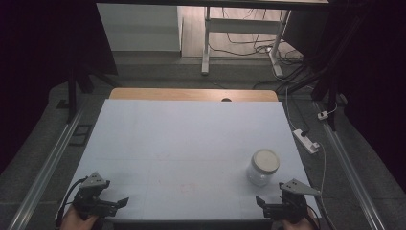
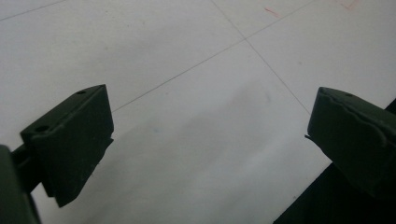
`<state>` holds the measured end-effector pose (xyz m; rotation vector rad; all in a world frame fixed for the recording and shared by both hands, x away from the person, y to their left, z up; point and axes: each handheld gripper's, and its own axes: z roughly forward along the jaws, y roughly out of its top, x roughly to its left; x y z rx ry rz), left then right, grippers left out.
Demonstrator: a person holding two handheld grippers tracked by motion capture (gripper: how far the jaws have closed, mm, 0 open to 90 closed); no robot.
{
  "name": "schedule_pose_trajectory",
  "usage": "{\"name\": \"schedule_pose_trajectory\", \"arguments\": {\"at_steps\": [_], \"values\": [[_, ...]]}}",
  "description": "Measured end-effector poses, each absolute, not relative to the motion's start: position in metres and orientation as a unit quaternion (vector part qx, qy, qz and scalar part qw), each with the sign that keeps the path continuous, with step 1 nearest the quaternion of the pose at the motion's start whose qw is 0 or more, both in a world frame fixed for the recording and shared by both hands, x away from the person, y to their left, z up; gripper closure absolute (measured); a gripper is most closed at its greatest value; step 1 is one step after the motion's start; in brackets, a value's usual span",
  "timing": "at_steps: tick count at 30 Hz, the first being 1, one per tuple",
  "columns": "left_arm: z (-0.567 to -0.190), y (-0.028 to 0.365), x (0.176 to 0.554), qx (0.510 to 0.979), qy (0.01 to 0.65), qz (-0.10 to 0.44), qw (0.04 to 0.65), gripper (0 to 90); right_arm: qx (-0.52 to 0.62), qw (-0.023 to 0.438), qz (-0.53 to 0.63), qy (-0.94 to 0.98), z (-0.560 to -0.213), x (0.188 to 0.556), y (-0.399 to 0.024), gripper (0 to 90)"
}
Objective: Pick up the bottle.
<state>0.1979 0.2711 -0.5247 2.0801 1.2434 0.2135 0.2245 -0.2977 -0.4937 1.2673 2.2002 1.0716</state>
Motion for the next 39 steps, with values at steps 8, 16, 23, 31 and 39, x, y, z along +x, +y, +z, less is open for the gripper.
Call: {"name": "schedule_pose_trajectory", "arguments": {"at_steps": [8, 16, 23, 31, 39], "values": [[-0.525, 0.271, 0.198, 0.803, 0.477, 0.081, 0.347, 1.7, 0.441, 0.193, 0.394, 0.783, -0.492, 0.228, -0.297, 0.0], [-0.525, 0.27, 0.198, 0.805, 0.475, 0.081, 0.346, 1.7, 0.457, 0.198, 0.395, 0.772, -0.489, 0.236, -0.3, 0.0], [-0.525, 0.271, 0.198, 0.805, 0.475, 0.079, 0.347, 1.8, 0.455, 0.196, 0.386, 0.778, -0.491, 0.243, -0.295, 0.0], [-0.525, 0.269, 0.199, 0.809, 0.472, 0.079, 0.342, 1.8, 0.458, 0.201, 0.395, 0.771, -0.493, 0.255, -0.295, 0.0], [-0.525, 0.269, 0.199, 0.81, 0.471, 0.08, 0.34, 1.8, 0.468, 0.204, 0.385, 0.769, -0.493, 0.269, -0.294, 0.0]]}}
